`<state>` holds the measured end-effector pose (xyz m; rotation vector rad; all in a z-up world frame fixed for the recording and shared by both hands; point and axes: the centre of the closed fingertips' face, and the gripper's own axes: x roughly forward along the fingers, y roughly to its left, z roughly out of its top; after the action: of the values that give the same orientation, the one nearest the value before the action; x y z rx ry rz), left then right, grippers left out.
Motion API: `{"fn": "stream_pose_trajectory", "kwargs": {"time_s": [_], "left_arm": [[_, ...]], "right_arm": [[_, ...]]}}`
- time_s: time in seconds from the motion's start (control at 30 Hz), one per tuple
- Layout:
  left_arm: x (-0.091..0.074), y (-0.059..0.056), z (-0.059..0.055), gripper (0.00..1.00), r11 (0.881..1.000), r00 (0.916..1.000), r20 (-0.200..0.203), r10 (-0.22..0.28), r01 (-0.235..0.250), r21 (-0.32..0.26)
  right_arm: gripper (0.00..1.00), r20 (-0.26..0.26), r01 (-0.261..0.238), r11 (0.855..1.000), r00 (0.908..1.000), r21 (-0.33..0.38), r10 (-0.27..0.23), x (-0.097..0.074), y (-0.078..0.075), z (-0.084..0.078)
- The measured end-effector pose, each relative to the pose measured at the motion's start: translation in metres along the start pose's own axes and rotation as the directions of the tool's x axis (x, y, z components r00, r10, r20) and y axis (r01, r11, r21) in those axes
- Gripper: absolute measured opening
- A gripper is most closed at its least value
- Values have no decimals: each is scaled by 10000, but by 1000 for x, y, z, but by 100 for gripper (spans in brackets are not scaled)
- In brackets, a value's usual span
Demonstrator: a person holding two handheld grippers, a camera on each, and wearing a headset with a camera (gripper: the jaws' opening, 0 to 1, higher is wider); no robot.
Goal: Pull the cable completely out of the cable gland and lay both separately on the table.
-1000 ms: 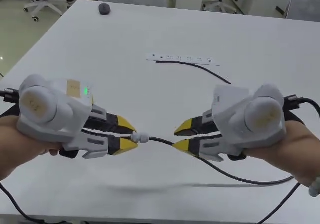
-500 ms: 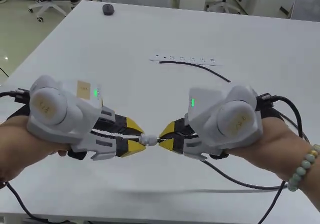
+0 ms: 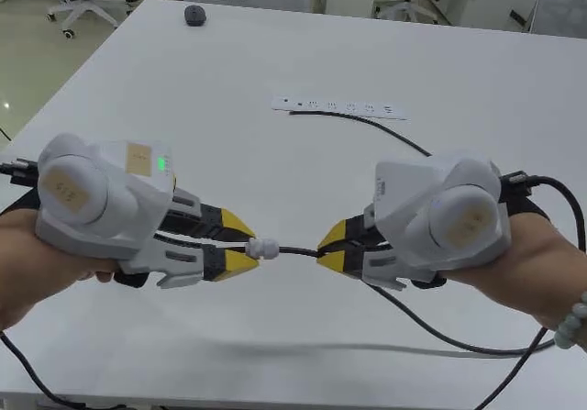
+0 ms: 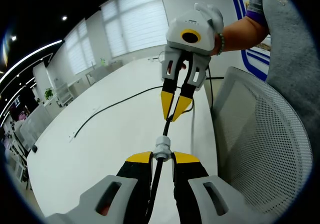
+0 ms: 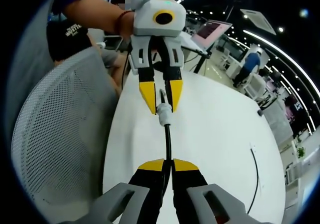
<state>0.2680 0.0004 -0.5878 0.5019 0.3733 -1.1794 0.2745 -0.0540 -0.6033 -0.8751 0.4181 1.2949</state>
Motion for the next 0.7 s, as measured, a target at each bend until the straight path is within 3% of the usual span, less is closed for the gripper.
{"fn": "stream_pose_trajectory", "kwargs": {"time_s": [0.7], "left_arm": [[-10, 10, -13, 15, 9996, 9997, -79, 209, -211, -190]], "right_arm": [[0, -744, -15, 9993, 9972, 367, 42, -2, -2, -38]]}}
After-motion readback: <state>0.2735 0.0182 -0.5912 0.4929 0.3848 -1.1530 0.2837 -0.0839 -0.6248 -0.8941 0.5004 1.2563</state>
